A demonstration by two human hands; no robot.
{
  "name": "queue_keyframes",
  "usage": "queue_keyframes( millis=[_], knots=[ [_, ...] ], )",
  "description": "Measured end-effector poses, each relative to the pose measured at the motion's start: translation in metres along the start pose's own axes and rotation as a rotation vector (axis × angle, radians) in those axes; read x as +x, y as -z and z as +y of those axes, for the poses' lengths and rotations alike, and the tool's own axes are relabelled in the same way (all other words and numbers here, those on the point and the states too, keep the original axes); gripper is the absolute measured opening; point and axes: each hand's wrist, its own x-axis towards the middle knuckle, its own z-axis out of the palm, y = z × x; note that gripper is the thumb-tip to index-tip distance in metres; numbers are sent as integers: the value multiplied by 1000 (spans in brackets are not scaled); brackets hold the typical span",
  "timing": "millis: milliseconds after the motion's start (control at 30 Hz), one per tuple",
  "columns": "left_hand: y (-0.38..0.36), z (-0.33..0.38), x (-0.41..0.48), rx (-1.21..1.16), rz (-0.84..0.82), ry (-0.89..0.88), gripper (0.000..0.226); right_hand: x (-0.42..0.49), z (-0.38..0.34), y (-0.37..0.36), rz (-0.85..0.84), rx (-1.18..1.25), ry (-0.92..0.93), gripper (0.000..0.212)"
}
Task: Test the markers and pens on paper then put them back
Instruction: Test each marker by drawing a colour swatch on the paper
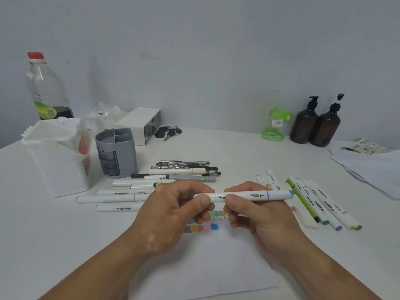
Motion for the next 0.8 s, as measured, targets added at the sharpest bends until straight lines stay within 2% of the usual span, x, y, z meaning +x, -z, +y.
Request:
queue_keyframes(
  millis=[100,167,267,433,500,567,667,800],
  knots=[
    [3,2,3,-2,14,52,19,1,-10,9,-15,-19,32,33],
    [8,2,5,66,80,53,19,0,-18,17,-10,-98,40,28],
    [14,-2,7,149,142,54,20,-2,-22,21,10,-364,24,6],
    [9,-6,9,113,180,41,24,-6,-15,4,-54,-882,-17,7],
    [6,-6,9,44,171,36,27,-5,-16,4,8,-971,8,8],
    [6,-8,10,71,172,35,25,1,-19,17,180,-1017,12,11],
    [7,-8,10,141,166,53,12,9,-23,44,399,-1116,-104,13],
    [2,-5,8,132,91,110,15,14,-13,51,420,-1216,-219,10]
  ],
)
